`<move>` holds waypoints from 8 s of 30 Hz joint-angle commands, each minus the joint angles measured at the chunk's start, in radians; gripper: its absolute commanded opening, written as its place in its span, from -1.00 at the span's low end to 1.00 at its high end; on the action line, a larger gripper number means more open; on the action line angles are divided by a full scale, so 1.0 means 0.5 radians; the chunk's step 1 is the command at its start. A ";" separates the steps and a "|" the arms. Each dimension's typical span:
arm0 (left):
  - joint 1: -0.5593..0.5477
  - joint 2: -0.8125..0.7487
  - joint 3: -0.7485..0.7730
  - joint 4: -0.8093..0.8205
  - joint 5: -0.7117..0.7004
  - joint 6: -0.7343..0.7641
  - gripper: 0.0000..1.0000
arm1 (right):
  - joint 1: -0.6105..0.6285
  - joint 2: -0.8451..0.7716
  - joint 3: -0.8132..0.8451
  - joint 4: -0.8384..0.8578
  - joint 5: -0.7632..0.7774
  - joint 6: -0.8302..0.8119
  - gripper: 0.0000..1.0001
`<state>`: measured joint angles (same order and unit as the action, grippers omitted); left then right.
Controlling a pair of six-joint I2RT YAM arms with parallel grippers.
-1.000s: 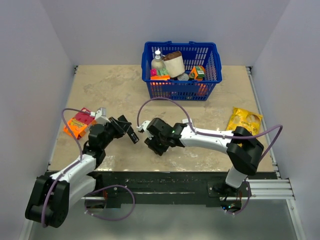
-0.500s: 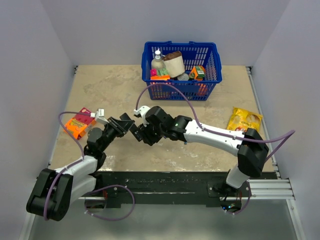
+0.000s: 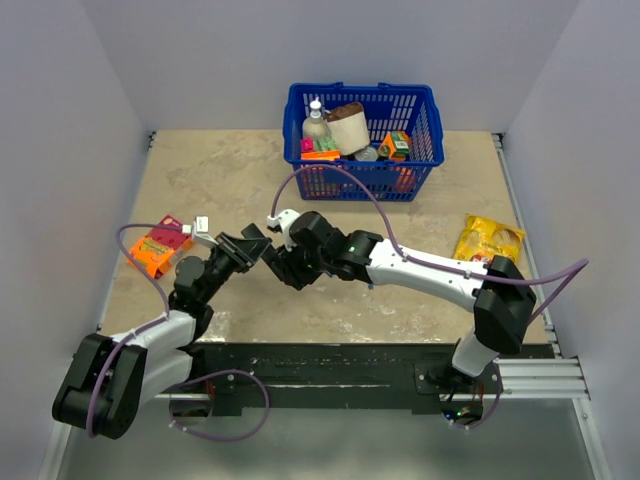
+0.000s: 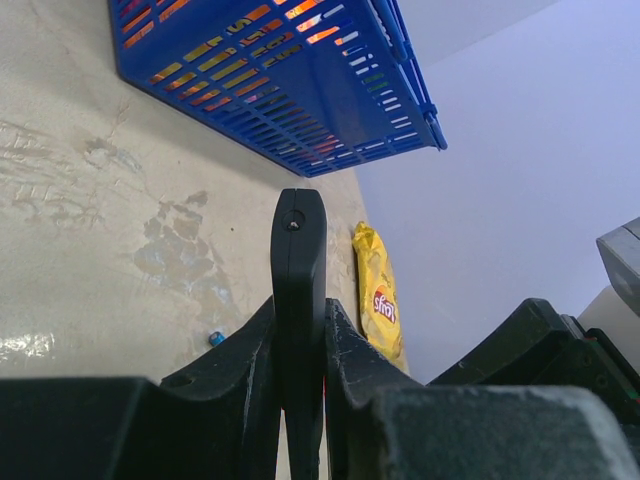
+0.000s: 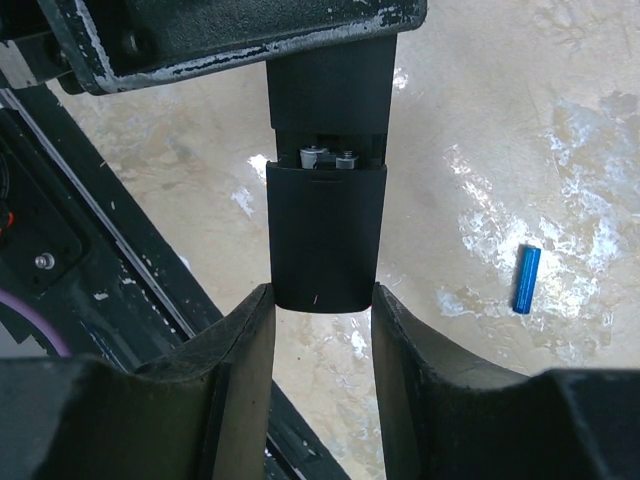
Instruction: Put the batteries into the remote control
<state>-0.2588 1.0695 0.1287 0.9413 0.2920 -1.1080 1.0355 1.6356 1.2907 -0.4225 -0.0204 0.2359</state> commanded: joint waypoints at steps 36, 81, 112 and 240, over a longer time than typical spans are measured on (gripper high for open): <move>-0.099 -0.102 0.098 -0.100 -0.115 -0.057 -1.00 | 0.034 0.101 0.210 -0.121 0.096 -0.070 -0.74; -0.139 0.039 0.037 0.440 -0.059 -0.241 -1.00 | 0.046 0.147 0.379 -0.296 0.142 -0.141 -0.41; -0.188 0.070 0.013 0.541 -0.050 -0.306 -1.00 | 0.046 0.134 0.480 -0.361 0.173 -0.125 -0.08; -0.216 -0.053 0.319 0.284 0.032 -0.634 -1.00 | -0.632 -0.868 -0.053 0.259 -0.999 -0.814 0.68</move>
<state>-0.3614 1.0599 0.2184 1.1210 0.2794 -1.4441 0.7223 1.2987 1.2842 -0.2928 -0.4648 0.1448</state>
